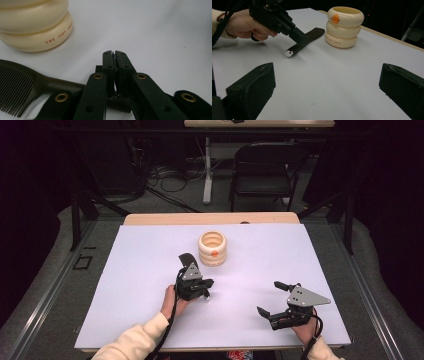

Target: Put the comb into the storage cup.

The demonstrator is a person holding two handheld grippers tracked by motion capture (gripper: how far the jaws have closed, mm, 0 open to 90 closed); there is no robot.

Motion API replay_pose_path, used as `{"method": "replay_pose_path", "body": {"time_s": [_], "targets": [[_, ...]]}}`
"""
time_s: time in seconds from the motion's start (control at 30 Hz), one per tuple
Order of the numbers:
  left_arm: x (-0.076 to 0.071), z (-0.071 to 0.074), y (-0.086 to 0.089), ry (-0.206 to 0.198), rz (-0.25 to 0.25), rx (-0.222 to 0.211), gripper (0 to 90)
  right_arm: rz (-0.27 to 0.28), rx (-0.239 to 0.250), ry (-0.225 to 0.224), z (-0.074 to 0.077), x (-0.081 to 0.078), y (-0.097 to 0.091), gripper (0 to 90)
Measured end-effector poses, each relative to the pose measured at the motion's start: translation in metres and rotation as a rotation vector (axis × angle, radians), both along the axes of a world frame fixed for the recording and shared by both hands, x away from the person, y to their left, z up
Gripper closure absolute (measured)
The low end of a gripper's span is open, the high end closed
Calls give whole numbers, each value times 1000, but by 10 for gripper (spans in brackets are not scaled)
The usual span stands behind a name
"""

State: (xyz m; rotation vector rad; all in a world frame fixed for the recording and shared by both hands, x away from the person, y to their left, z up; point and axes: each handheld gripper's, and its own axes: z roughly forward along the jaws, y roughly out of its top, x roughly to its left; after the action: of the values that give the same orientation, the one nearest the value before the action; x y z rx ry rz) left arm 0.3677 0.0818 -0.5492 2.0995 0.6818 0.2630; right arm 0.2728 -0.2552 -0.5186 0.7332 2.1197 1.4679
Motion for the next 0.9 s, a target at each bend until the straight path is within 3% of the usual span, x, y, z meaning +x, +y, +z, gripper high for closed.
{"method": "replay_pose_path", "body": {"time_s": [0.37,0.63,0.9], "targets": [[2,-7,-1,33,6,72,896,0,0,0,0,0,0,2],[3,-10,0,56,22,87,892,-1,-1,1,0,0,-1,2],[3,-7,4,54,49,123,895,-4,-4,3,0,0,-1,3]]}}
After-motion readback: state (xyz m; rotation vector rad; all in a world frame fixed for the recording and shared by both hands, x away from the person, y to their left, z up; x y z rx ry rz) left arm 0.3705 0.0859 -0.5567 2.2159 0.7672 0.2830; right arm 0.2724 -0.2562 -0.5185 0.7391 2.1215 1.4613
